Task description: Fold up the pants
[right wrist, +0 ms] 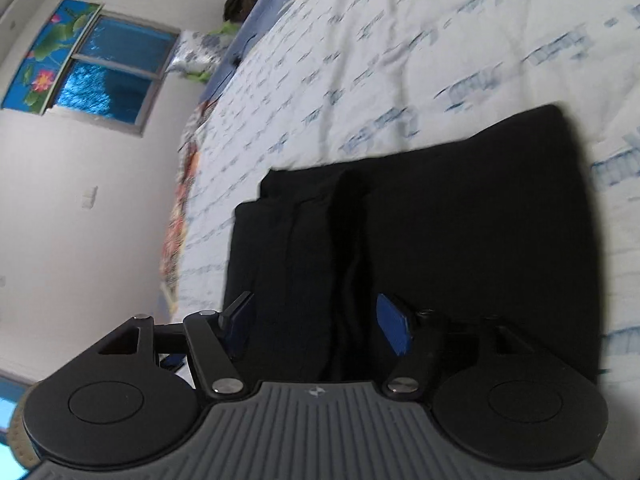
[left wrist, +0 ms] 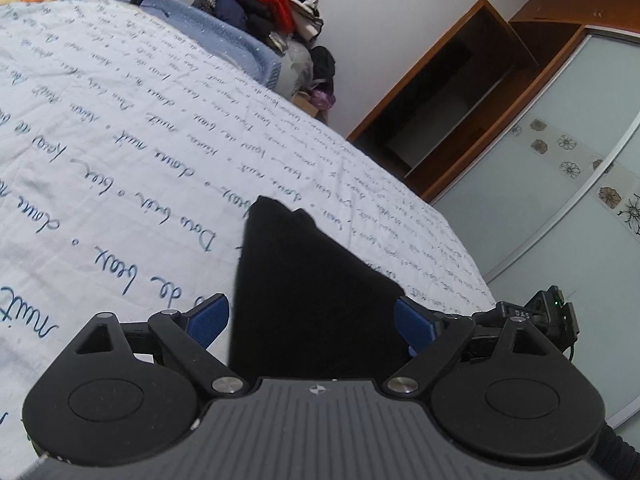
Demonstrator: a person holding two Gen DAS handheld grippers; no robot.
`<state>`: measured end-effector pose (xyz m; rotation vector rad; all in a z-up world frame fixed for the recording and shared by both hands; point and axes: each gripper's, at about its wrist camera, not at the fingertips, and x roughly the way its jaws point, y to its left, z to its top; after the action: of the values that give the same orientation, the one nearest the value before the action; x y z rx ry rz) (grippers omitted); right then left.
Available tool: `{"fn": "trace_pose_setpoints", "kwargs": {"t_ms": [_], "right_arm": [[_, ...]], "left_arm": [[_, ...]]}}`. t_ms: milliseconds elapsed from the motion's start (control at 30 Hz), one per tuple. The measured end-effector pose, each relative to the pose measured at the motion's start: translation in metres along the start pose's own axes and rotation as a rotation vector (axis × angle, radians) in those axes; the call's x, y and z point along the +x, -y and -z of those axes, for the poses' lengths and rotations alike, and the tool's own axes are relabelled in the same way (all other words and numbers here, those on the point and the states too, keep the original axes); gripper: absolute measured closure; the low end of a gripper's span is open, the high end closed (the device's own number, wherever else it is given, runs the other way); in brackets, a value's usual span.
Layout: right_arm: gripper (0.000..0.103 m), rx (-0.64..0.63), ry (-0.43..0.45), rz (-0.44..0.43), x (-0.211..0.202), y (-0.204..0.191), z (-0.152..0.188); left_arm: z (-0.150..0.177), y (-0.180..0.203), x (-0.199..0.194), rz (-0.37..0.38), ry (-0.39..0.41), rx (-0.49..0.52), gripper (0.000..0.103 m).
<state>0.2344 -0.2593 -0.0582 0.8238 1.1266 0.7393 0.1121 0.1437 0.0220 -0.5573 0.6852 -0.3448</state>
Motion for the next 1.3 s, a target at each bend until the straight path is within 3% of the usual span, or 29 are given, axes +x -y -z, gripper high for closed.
{"fn": "trace_pose_setpoints", "kwargs": {"t_ms": [267,300,333,367,600,767,967,1067,1200,1300], "right_arm": [[0.037,-0.052,-0.09,-0.012,0.042,-0.023,0.006],[0.054,-0.071,-0.08,-0.002,0.042,-0.024,0.007],[0.079,-0.101,-0.067,0.011,0.04,-0.026,0.01],[0.088,-0.137,-0.079,0.042,0.042,-0.028,0.012],[0.088,-0.245,-0.034,0.063,0.019,-0.046,0.023],[0.088,-0.275,0.013,0.113,-0.033,-0.046,0.016],[0.088,-0.272,0.015,0.274,-0.076,-0.017,0.02],[0.088,-0.237,0.031,0.288,-0.074,0.0,0.023],[0.079,-0.204,0.091,0.301,-0.065,0.009,0.029],[0.075,-0.148,0.134,0.273,-0.077,0.016,0.028]], "left_arm": [[-0.005,-0.005,-0.002,-0.005,0.003,-0.011,0.013],[-0.005,-0.006,-0.002,-0.01,0.002,-0.01,0.012],[-0.005,-0.006,-0.002,-0.016,0.0,-0.012,0.012],[-0.004,-0.007,-0.001,-0.02,-0.003,-0.014,0.012],[-0.006,0.0,-0.002,-0.032,-0.007,0.001,0.011],[-0.006,0.014,-0.004,-0.006,0.006,0.039,0.009],[-0.004,0.055,0.017,0.086,-0.048,0.141,0.009],[0.006,0.084,0.042,0.158,-0.081,0.256,0.008],[0.038,0.091,0.1,0.076,-0.262,0.324,0.009],[0.058,0.093,0.1,0.053,-0.192,0.444,0.008]]}}
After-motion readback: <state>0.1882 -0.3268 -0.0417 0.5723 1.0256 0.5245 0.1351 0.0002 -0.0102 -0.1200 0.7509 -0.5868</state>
